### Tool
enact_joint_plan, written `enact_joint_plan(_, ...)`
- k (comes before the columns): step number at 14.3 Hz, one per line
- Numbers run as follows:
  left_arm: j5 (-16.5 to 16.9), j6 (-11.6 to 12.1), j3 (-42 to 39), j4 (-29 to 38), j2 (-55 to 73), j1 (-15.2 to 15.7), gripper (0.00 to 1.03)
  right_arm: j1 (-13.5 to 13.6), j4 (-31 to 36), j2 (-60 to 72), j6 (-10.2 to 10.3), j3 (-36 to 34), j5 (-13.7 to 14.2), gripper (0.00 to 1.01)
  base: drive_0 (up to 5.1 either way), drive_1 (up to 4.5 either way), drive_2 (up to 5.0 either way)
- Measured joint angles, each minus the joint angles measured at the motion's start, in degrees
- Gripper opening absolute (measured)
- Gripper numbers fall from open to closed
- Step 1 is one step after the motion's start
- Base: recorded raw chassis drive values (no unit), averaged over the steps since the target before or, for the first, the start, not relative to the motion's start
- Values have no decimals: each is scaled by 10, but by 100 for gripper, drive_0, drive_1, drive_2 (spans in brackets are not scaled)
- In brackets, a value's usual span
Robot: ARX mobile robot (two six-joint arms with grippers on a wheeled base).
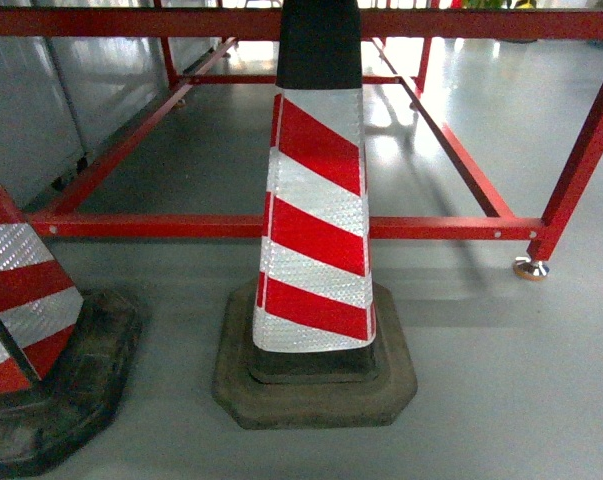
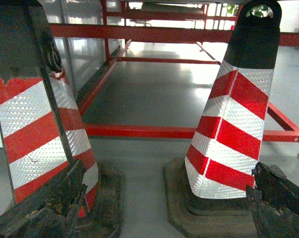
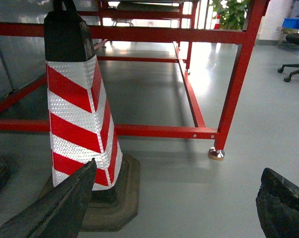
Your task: Sort blue parts and orange caps into right shelf containers
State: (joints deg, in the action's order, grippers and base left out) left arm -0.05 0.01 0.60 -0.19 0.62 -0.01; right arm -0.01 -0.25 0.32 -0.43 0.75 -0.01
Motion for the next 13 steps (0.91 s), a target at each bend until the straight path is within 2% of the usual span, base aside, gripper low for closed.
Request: enact_joint_plan(13, -1, 0, 0, -2, 0, 0, 98, 0, -1, 0, 0, 0, 0, 98, 0, 0, 0)
